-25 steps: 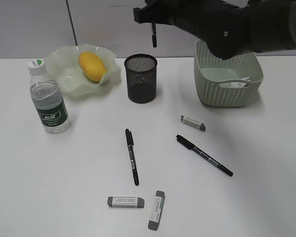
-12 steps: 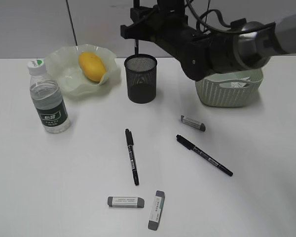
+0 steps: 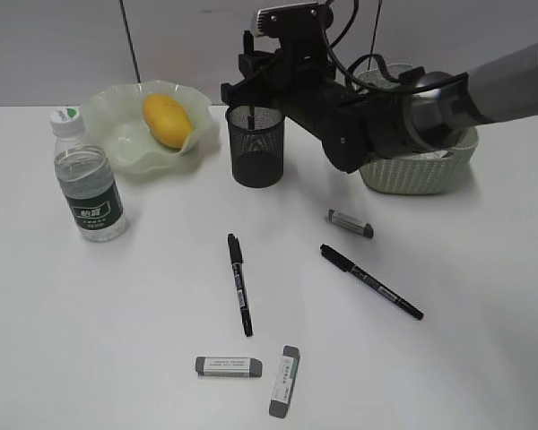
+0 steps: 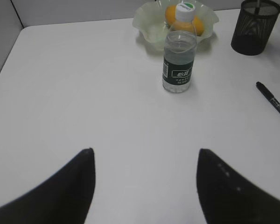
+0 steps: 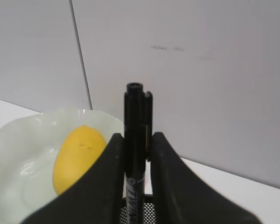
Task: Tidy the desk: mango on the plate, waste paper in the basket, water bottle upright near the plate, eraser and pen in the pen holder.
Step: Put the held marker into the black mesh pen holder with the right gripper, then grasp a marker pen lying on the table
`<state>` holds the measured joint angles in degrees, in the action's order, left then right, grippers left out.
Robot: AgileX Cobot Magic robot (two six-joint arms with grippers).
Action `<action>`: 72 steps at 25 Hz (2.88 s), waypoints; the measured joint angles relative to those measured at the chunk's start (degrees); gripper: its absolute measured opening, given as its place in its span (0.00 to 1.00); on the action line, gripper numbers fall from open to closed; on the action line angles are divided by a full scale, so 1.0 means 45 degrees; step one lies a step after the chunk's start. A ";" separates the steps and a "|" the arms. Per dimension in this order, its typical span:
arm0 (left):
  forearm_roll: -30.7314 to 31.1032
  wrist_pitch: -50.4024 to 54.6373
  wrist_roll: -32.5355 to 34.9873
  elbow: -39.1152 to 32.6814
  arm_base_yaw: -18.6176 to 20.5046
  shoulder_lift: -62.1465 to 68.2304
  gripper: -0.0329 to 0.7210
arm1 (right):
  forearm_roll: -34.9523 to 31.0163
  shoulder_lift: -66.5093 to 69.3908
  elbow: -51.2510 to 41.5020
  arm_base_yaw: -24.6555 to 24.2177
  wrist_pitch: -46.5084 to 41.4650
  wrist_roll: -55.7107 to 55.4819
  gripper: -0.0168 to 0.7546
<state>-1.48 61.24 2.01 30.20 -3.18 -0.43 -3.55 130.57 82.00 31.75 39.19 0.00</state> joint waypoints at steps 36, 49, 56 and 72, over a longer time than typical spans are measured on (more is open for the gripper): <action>0.0000 0.0000 0.0000 0.0000 0.0000 0.0000 0.73 | -0.0027 -0.1722 0.0000 0.0000 -0.2893 0.0113 0.78; 0.0000 0.0000 0.0000 0.0000 0.0000 0.0000 0.73 | 0.1509 -0.5975 0.0022 0.0000 -1.4972 0.0113 0.74; 0.0072 0.0000 0.0000 0.0000 0.0000 0.0000 0.73 | 0.3090 -0.7319 0.0036 -0.0061 -2.1492 0.0490 0.72; 0.0124 -0.0010 0.0000 0.0000 0.0000 0.0037 0.73 | 0.0647 -1.0210 -0.0070 -0.5785 -2.4071 0.2161 0.72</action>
<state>-0.92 61.19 2.01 30.20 -3.18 -0.26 -0.64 84.62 81.68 5.72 -69.13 9.73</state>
